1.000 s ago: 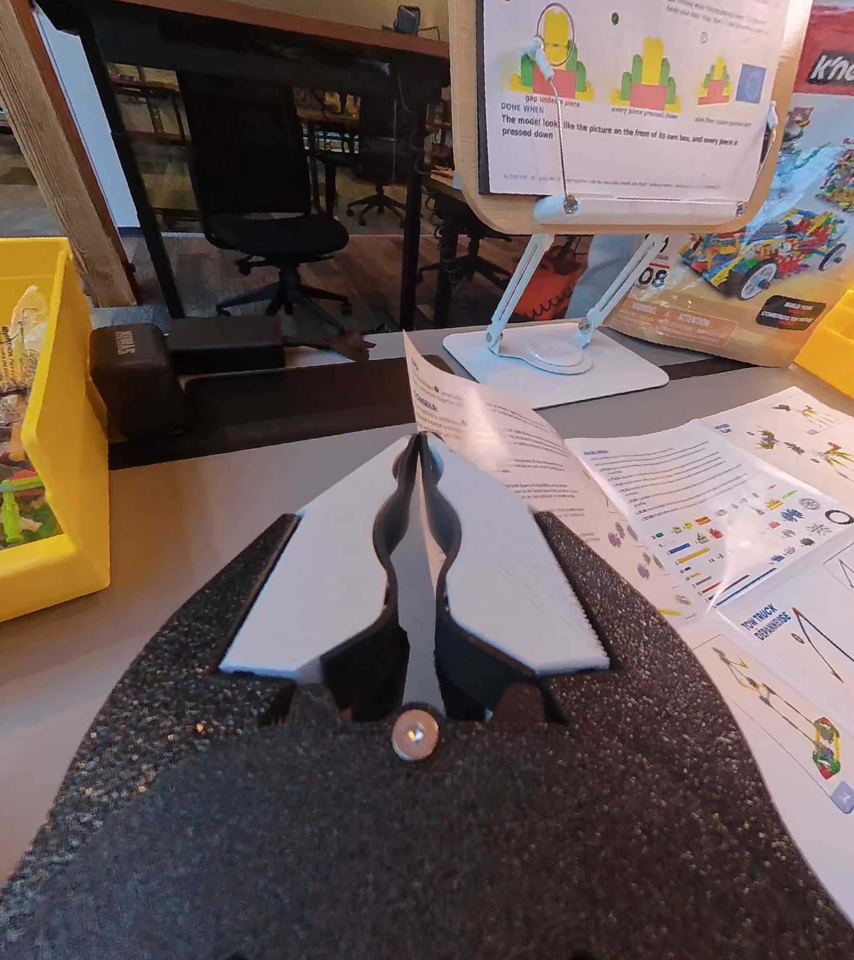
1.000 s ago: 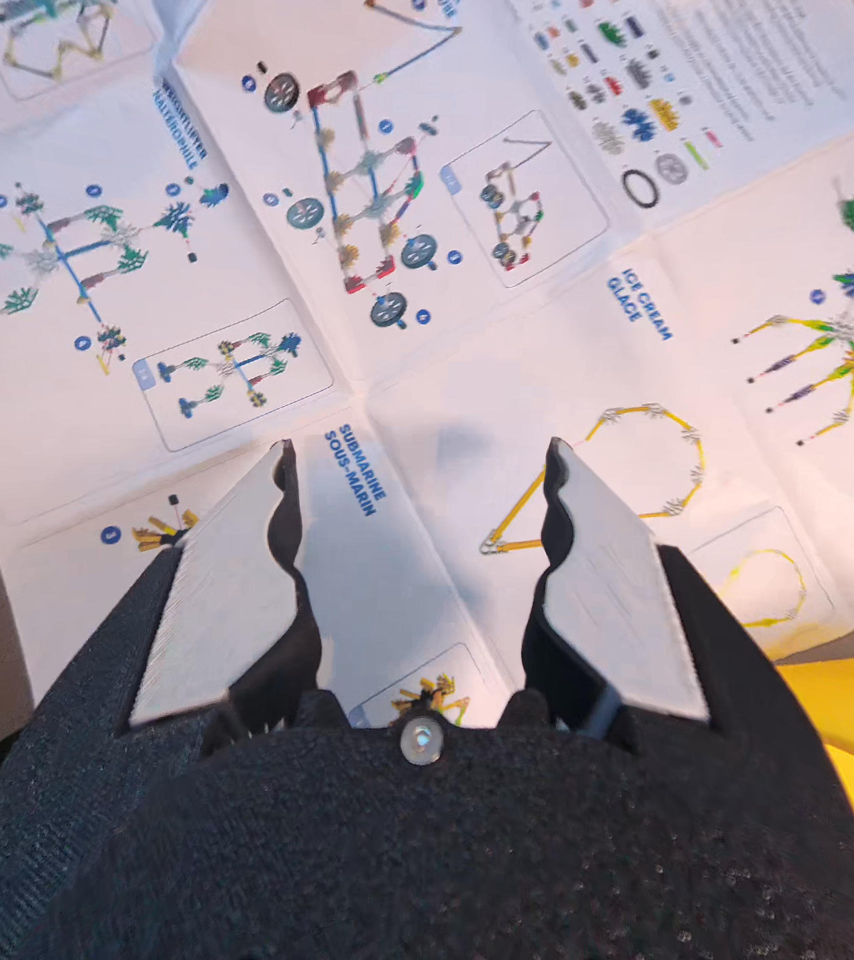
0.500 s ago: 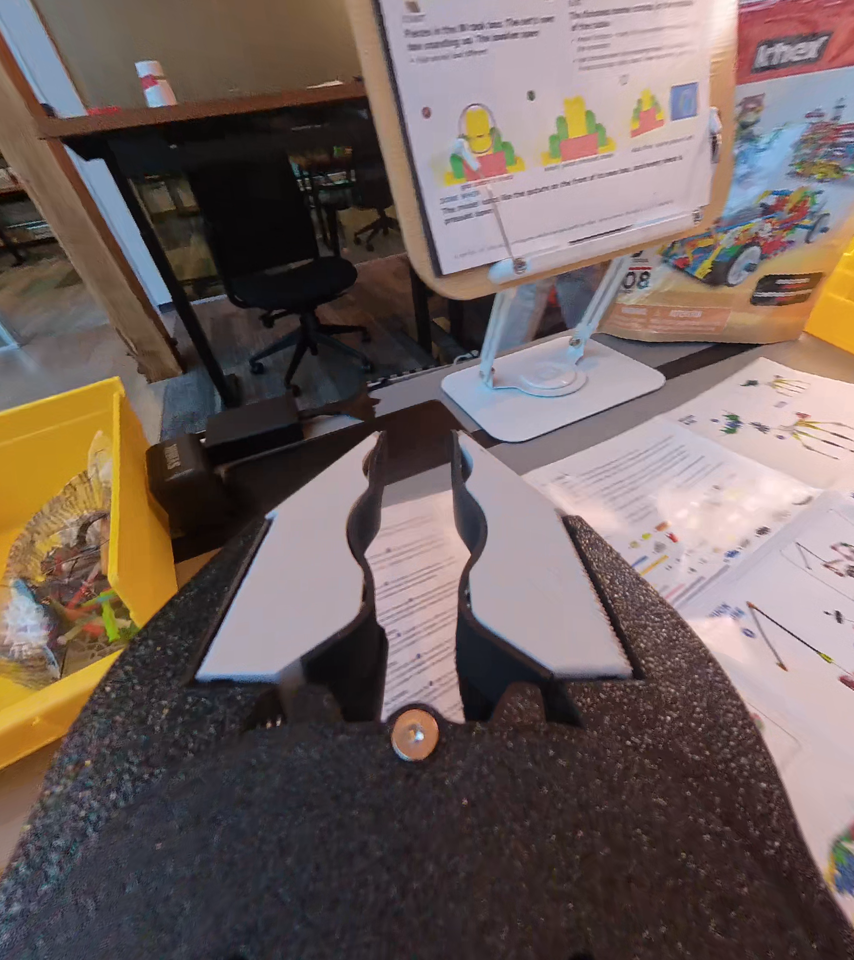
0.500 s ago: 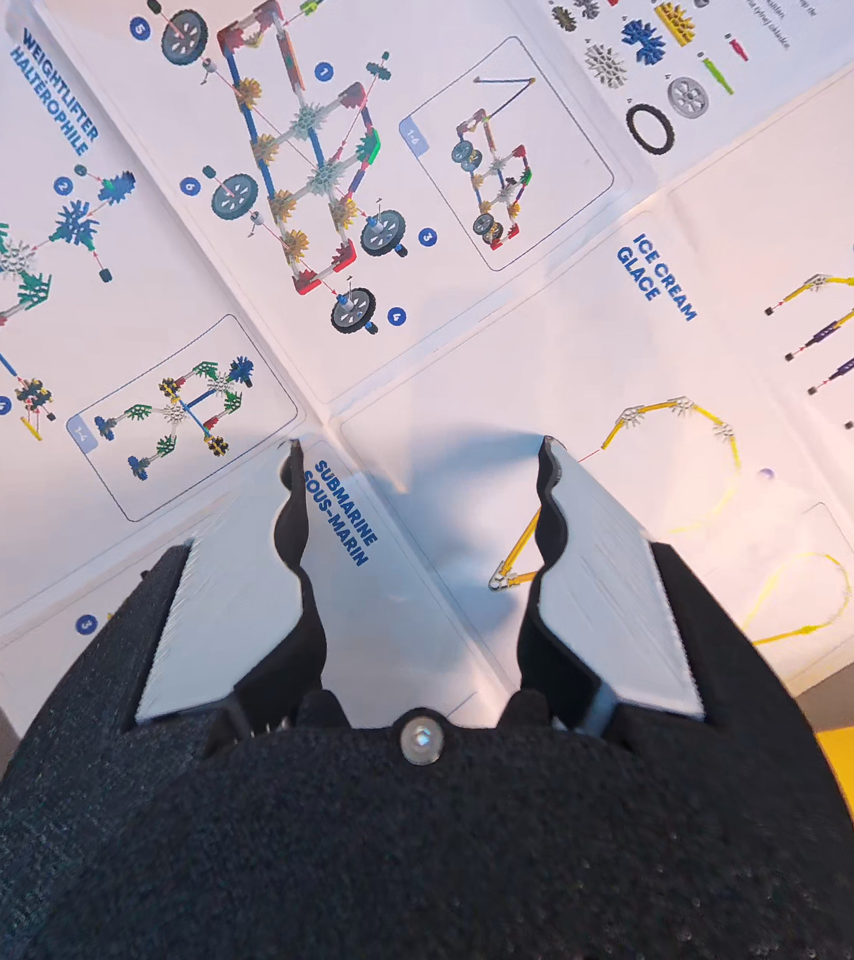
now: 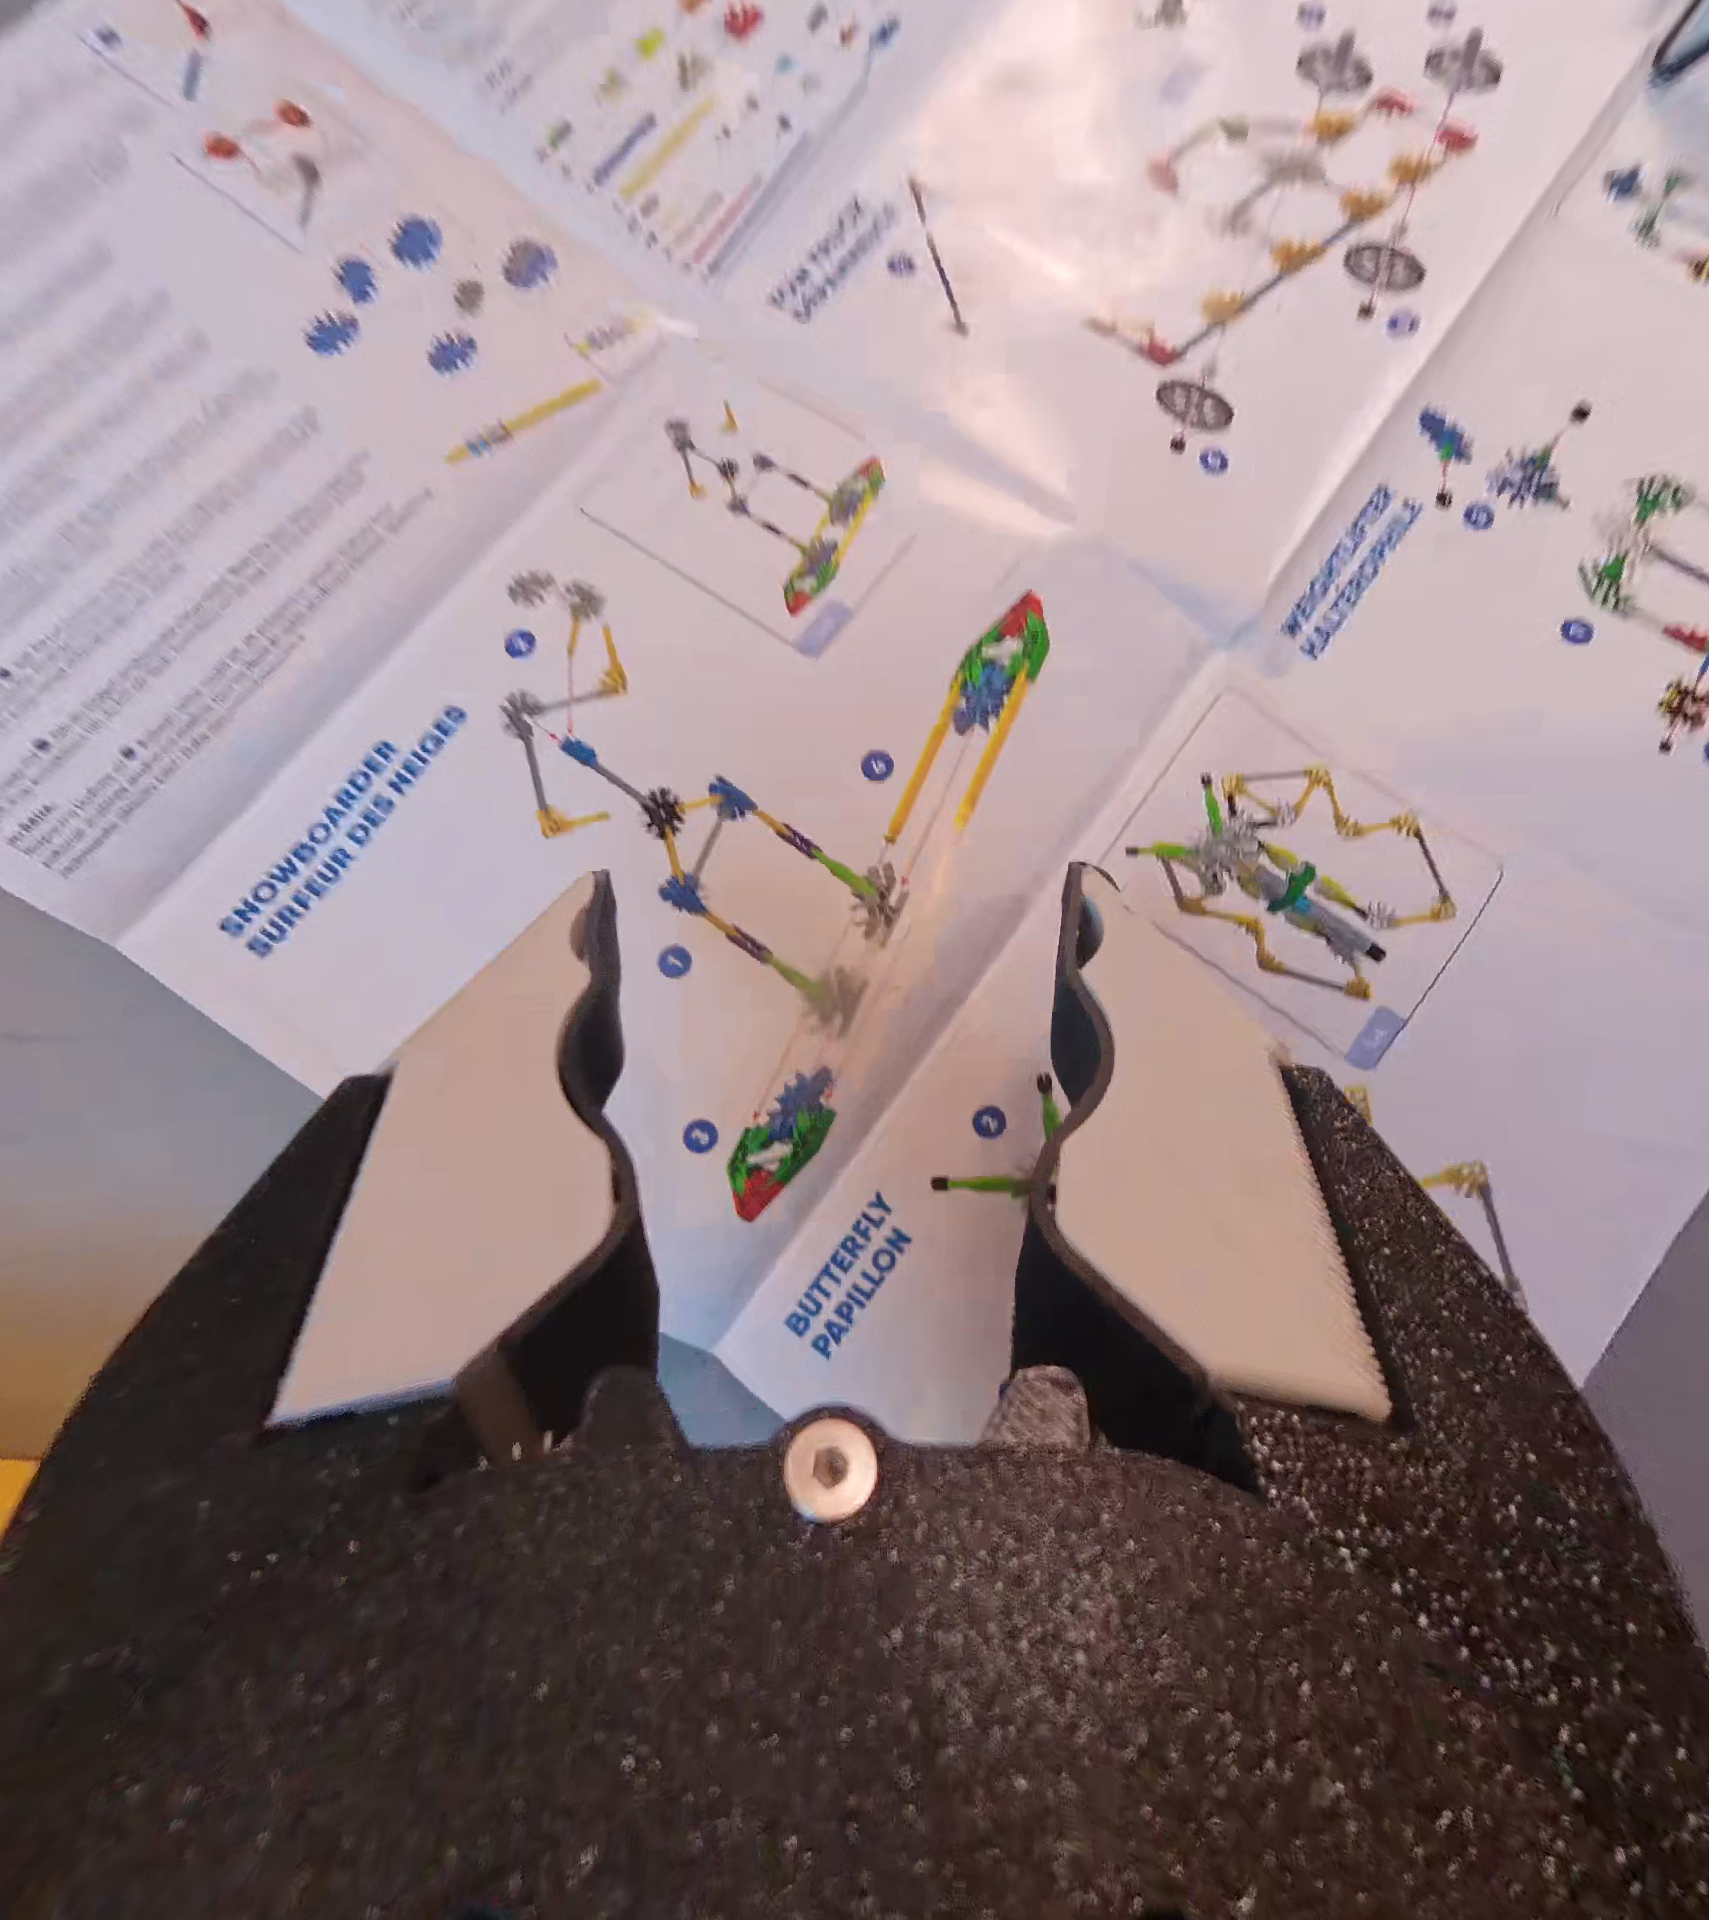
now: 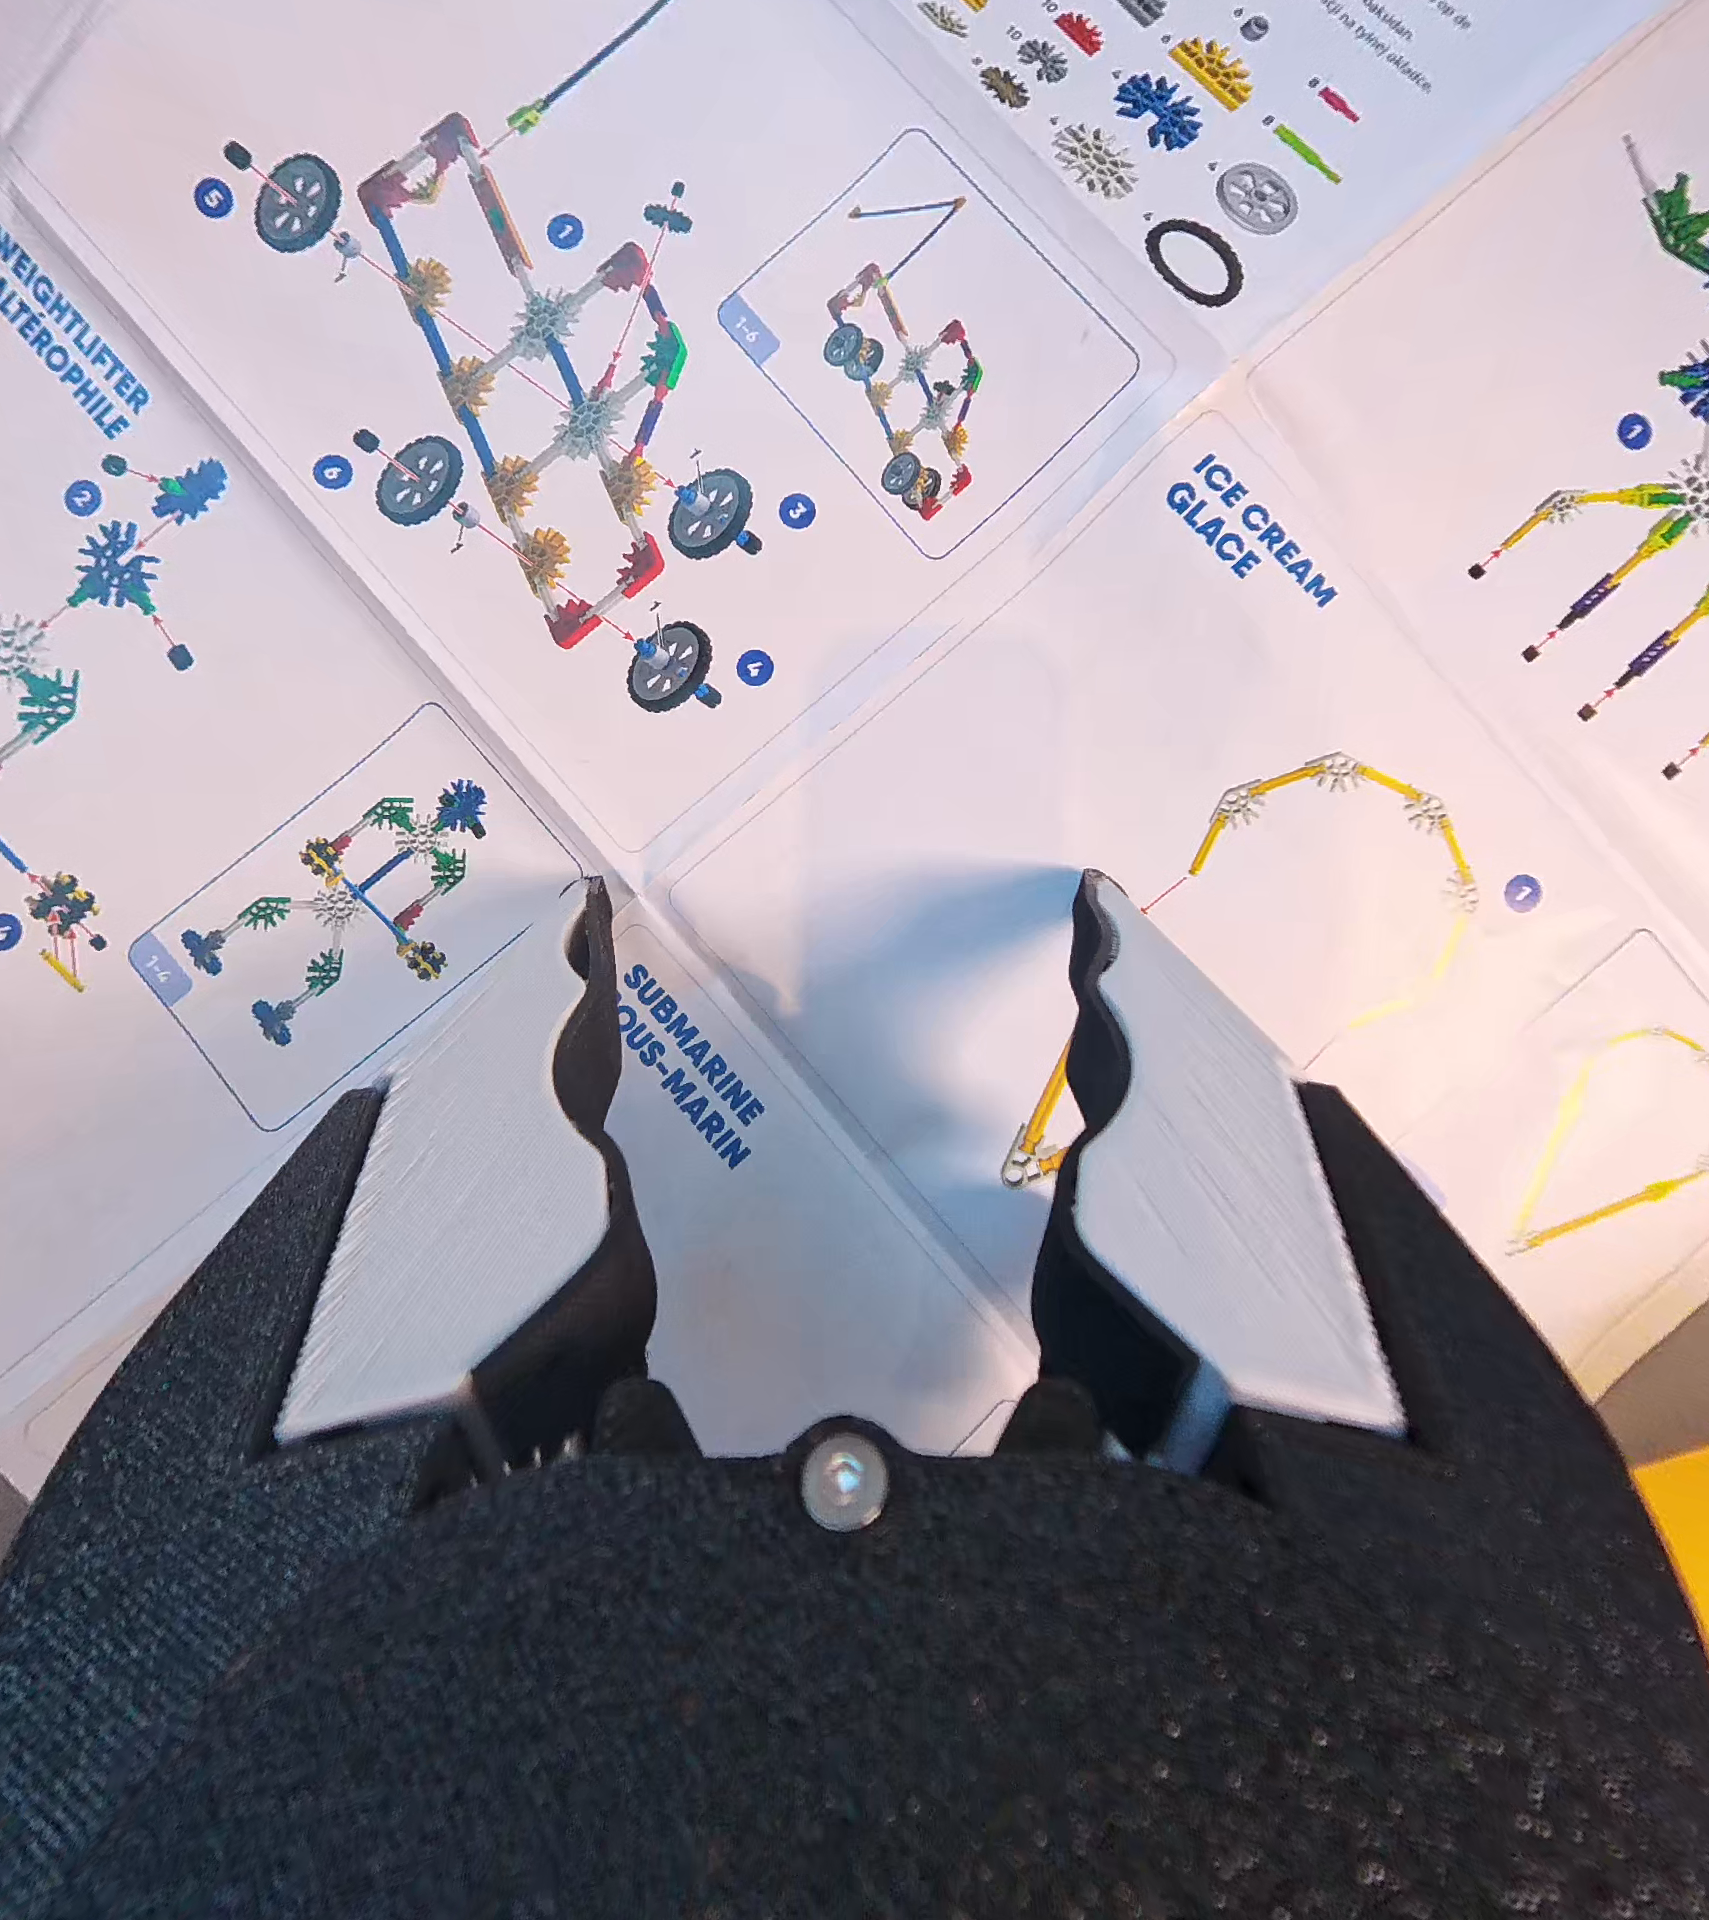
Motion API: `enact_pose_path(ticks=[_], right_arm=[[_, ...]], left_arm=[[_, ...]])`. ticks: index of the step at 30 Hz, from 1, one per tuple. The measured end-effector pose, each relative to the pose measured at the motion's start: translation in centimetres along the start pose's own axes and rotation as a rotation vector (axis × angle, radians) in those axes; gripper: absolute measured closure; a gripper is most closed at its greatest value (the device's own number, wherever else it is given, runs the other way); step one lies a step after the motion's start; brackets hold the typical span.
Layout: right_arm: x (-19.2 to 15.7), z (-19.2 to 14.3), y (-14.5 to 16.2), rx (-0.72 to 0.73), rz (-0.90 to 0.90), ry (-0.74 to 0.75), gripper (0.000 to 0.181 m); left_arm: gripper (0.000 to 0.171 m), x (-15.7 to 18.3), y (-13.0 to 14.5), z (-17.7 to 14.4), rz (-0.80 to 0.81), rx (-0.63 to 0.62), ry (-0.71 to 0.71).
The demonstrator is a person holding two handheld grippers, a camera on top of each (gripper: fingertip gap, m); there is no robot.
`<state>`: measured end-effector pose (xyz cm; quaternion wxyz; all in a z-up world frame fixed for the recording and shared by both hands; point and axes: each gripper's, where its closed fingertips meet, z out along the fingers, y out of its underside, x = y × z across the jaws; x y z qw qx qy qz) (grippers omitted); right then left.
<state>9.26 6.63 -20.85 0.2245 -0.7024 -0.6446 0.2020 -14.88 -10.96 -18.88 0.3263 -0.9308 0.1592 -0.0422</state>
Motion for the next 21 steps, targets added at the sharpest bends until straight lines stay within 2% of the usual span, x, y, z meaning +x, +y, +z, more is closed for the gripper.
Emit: enact_pose_path(ticks=[4,9,21], right_arm=[[0.0,0.0,0.0,0.008,0.005,0.002,0.094],[0.3,-0.2,0.3,0.013,0.019,0.012,0.094],[1.2,-0.4,0.4,0.048,0.049,0.033,0.093]], left_arm=[[0.086,0.8,2.0,1.2,0.019,-0.085,0.034],[0.105,-0.2,1.4,1.6,0.013,-0.07,0.034],[0.108,-1.7,-0.3,2.9,0.01,-0.052,0.039]])
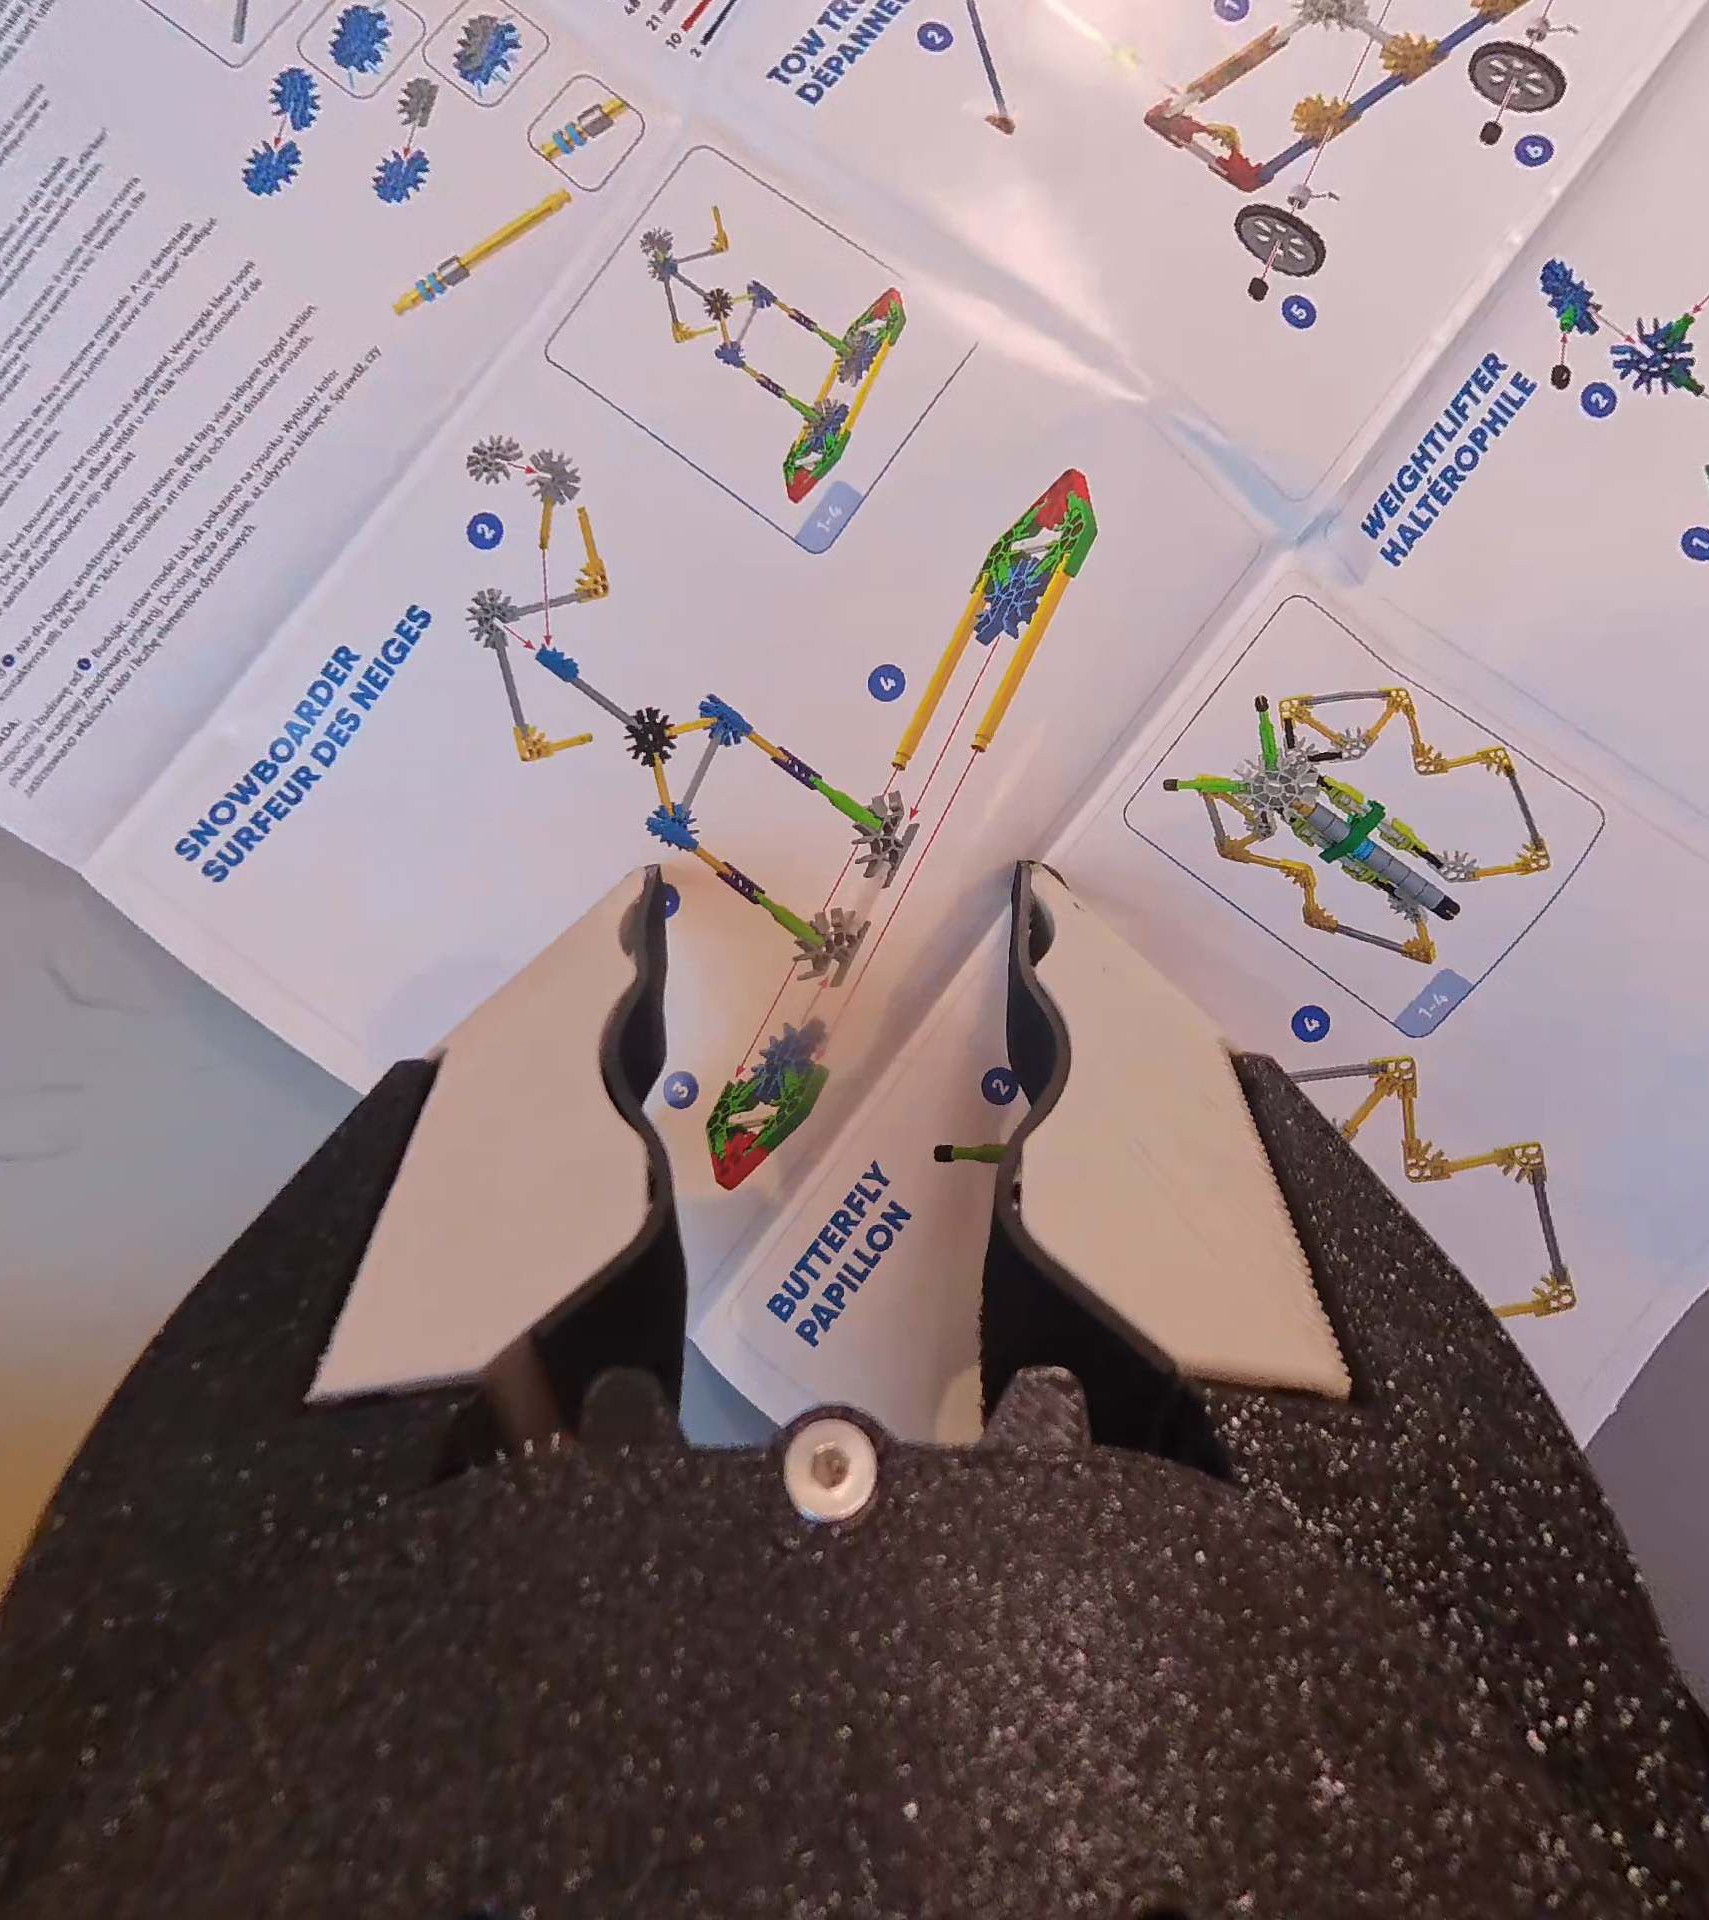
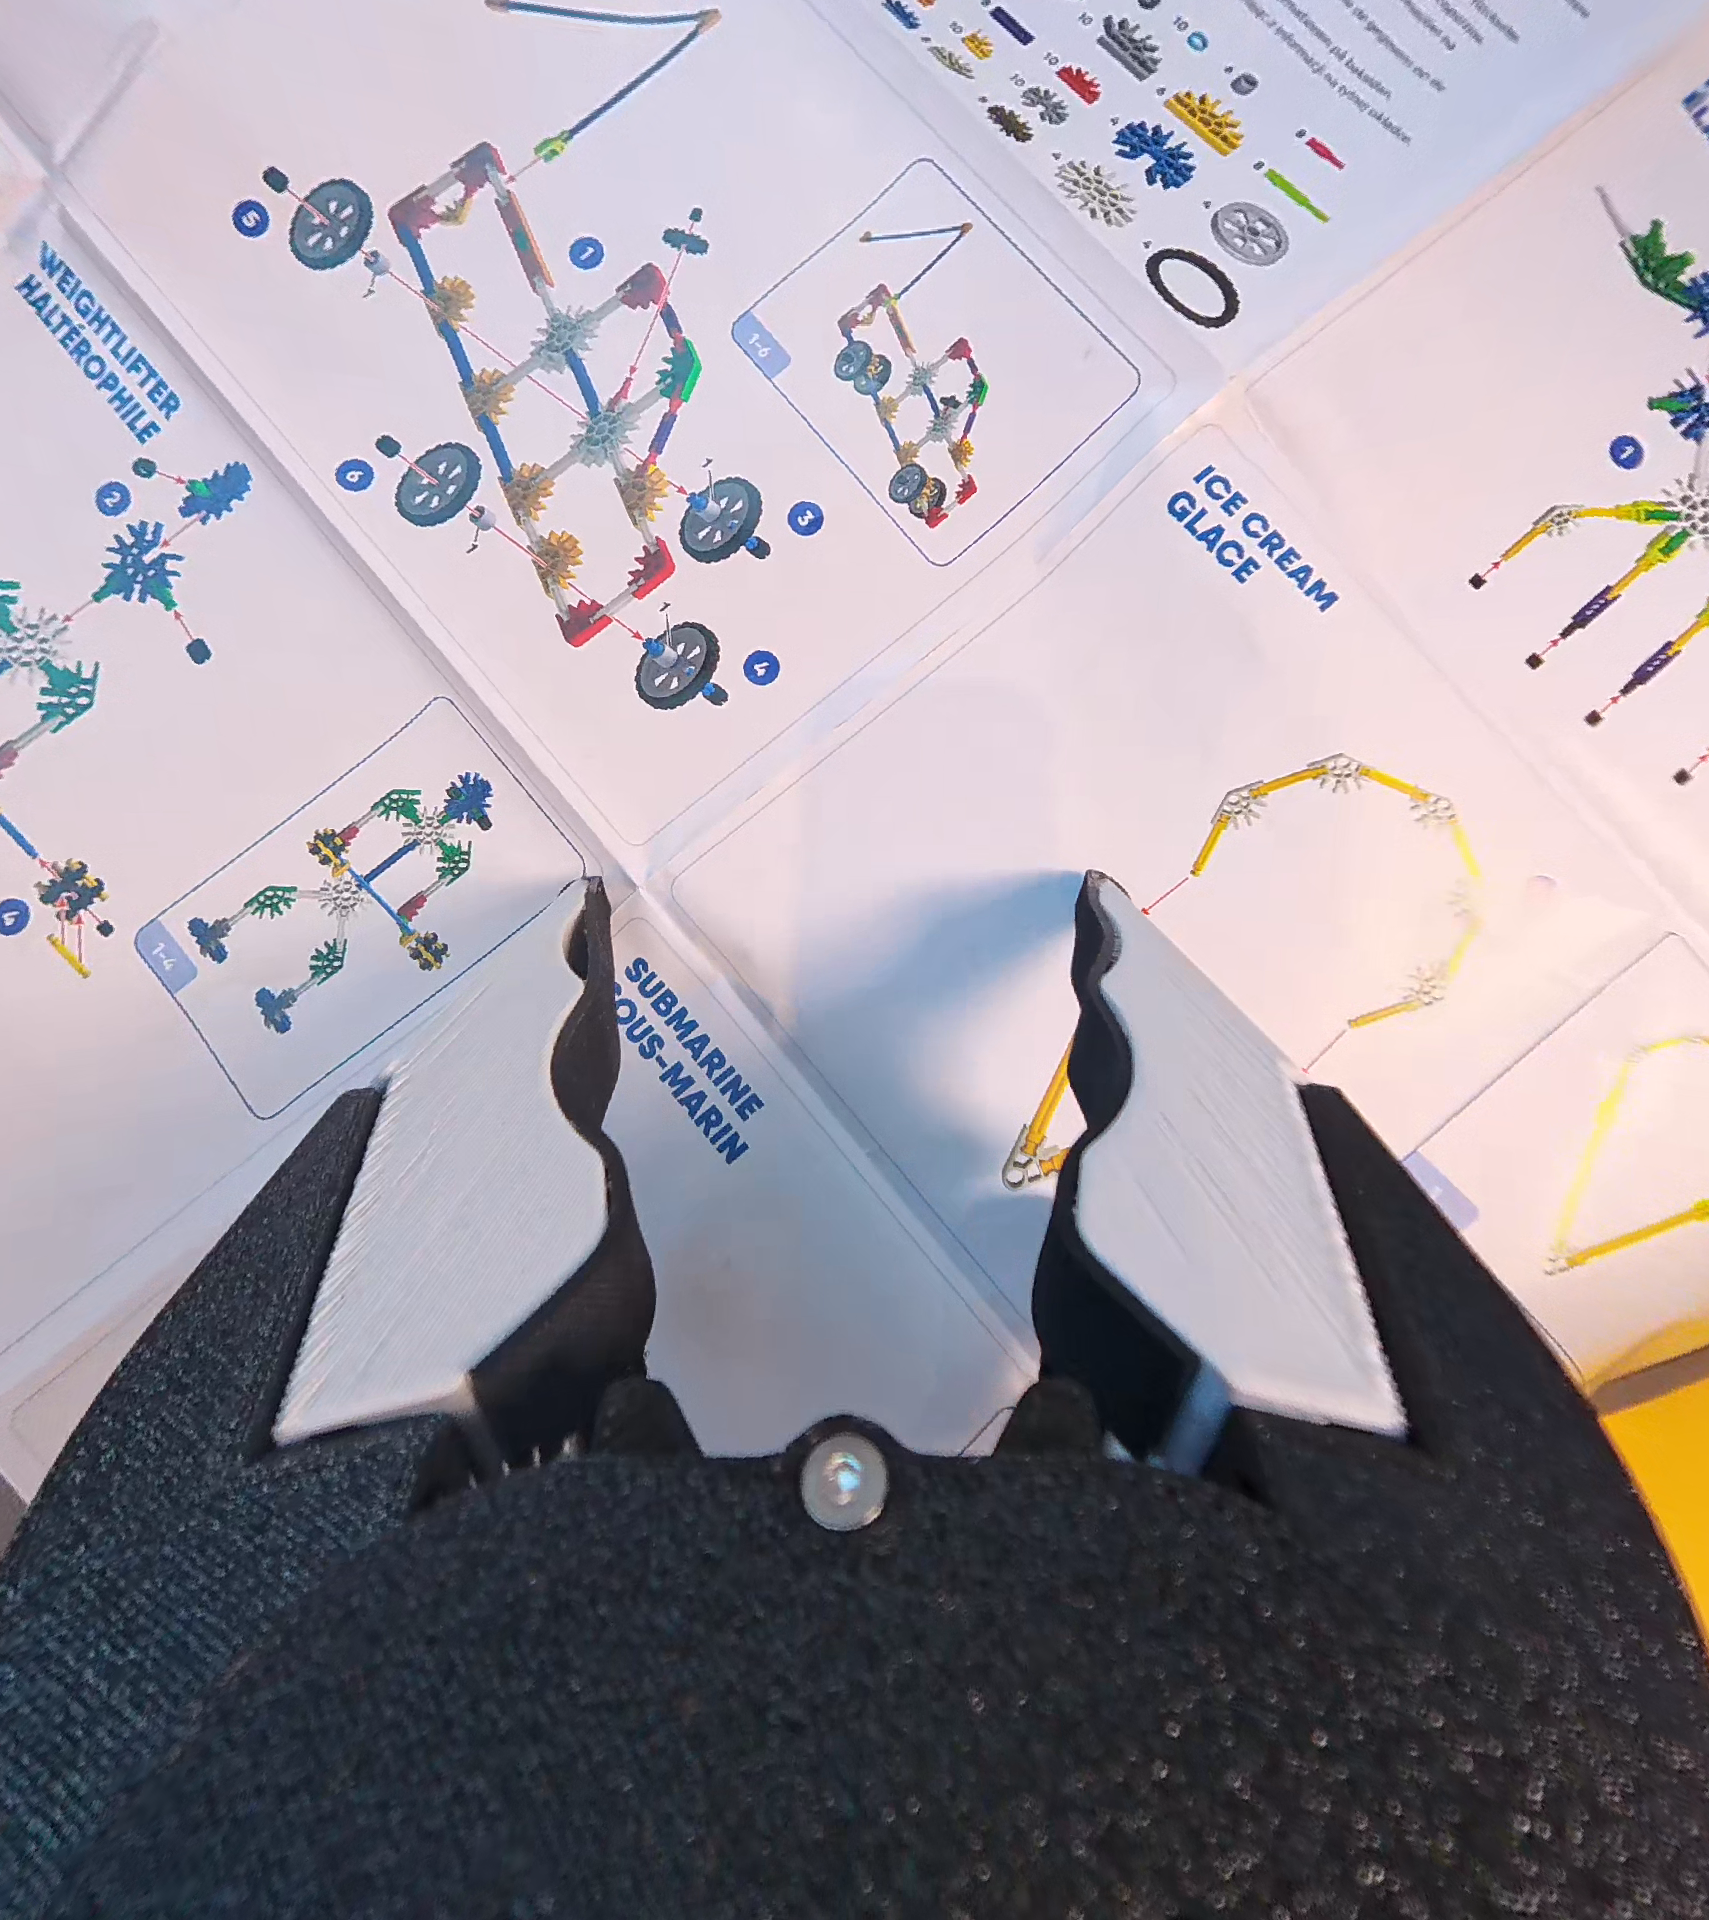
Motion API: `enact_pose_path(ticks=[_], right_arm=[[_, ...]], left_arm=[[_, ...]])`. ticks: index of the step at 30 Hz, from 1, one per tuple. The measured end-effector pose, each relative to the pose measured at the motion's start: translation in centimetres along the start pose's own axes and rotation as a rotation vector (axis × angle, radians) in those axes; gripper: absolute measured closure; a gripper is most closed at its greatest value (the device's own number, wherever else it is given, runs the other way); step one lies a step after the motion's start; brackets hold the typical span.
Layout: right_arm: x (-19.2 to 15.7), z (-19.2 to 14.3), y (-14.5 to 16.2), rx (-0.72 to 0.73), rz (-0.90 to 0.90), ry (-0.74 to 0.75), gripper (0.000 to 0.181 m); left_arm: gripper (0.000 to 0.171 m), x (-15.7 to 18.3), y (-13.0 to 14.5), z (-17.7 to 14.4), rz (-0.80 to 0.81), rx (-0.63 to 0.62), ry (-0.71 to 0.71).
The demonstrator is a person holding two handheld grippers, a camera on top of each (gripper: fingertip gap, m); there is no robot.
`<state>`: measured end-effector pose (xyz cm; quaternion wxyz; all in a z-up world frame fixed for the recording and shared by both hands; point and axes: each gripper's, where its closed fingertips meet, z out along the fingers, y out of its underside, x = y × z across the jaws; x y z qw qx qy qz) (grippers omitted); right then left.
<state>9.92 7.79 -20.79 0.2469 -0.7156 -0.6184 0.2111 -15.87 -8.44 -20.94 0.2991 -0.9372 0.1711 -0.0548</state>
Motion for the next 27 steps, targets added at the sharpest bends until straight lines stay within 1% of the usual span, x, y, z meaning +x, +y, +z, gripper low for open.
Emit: enact_pose_path(ticks=[5,10,12,14,22,27], right_arm=[[0.0,0.0,-0.1,0.006,0.002,-0.004,0.088],[-0.5,-1.3,0.1,0.006,-0.026,-0.03,0.089],[-1.0,-1.5,0.8,-0.032,-0.046,-0.057,0.09],[-0.7,-1.3,1.6,-0.072,-0.061,-0.027,0.089],[-0.1,-0.8,1.1,-0.035,-0.027,-0.016,0.093],[0.0,-0.9,1.0,-0.021,-0.014,-0.025,0.094]], left_arm=[[0.104,-1.3,-0.4,0.3,-0.031,0.015,-0.023],[0.104,-1.9,-0.5,0.4,-0.049,0.041,-0.034],[0.104,-2.1,-0.5,0.4,-0.053,0.044,-0.039],[0.103,-2.4,-0.5,0.4,-0.064,0.052,-0.049],[0.104,-3.2,-0.4,-0.1,-0.049,0.076,-0.112],[0.1,-3.8,-0.1,-0.7,-0.095,0.099,-0.124]])
